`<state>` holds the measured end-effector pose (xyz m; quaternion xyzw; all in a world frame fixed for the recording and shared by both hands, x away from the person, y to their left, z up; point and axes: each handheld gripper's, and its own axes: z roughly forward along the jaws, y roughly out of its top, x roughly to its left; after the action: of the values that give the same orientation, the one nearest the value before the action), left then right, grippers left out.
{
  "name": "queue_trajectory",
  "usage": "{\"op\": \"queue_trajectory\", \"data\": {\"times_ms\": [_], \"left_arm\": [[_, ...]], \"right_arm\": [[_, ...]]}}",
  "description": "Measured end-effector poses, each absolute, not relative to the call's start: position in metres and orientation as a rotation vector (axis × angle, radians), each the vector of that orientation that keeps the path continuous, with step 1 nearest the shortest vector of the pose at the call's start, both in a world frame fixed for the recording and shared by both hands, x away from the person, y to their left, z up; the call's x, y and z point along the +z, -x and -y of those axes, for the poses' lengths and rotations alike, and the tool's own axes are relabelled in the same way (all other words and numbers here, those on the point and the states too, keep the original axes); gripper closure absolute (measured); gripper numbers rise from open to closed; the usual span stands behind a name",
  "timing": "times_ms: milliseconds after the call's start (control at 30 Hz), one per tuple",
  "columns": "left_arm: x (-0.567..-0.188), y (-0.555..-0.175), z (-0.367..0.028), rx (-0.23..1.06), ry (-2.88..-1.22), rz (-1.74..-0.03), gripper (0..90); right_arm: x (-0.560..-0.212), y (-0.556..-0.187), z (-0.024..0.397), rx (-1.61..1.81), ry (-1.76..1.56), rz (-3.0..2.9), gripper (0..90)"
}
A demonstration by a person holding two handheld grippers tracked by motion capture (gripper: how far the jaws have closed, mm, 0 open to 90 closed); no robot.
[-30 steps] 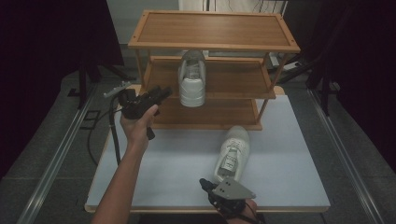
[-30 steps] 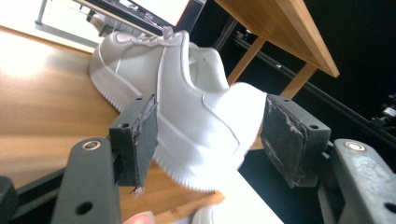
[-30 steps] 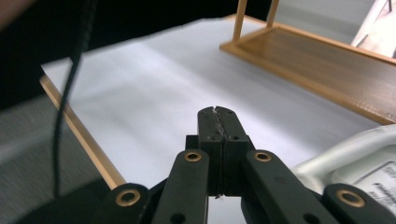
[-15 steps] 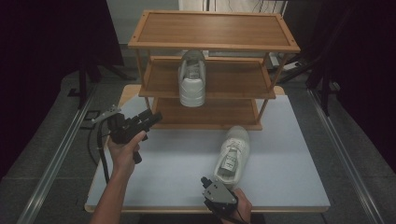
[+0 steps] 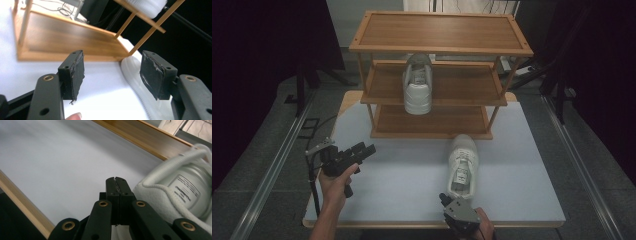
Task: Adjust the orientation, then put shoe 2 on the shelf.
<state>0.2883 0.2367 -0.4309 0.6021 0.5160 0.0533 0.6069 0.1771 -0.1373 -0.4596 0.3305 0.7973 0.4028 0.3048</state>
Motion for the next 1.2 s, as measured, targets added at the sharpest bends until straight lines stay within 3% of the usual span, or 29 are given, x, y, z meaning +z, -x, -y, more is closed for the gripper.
{"op": "queue_trajectory", "data": {"times_ms": [300, 633, 967, 1200], "left_arm": [[-0.456, -0.271, -0.241, 0.091, -1.422, -1.224, 35.5], [-0.46, -0.266, -0.236, 0.098, -1.452, -1.188, 35.7], [-0.464, -0.267, -0.232, 0.069, -1.463, -1.185, 35.9], [-0.463, -0.266, -0.228, 0.074, -1.475, -1.174, 36.0]], "right_arm": [[-0.459, -0.167, 0.178, 1.112, -0.98, -2.056, 88.0], [-0.459, -0.164, 0.216, 1.153, -1.095, -1.991, 86.1], [-0.438, -0.165, 0.222, 1.383, -1.019, -1.995, 70.3], [-0.402, -0.195, 0.237, 1.474, -0.988, -1.929, 57.9]]}}
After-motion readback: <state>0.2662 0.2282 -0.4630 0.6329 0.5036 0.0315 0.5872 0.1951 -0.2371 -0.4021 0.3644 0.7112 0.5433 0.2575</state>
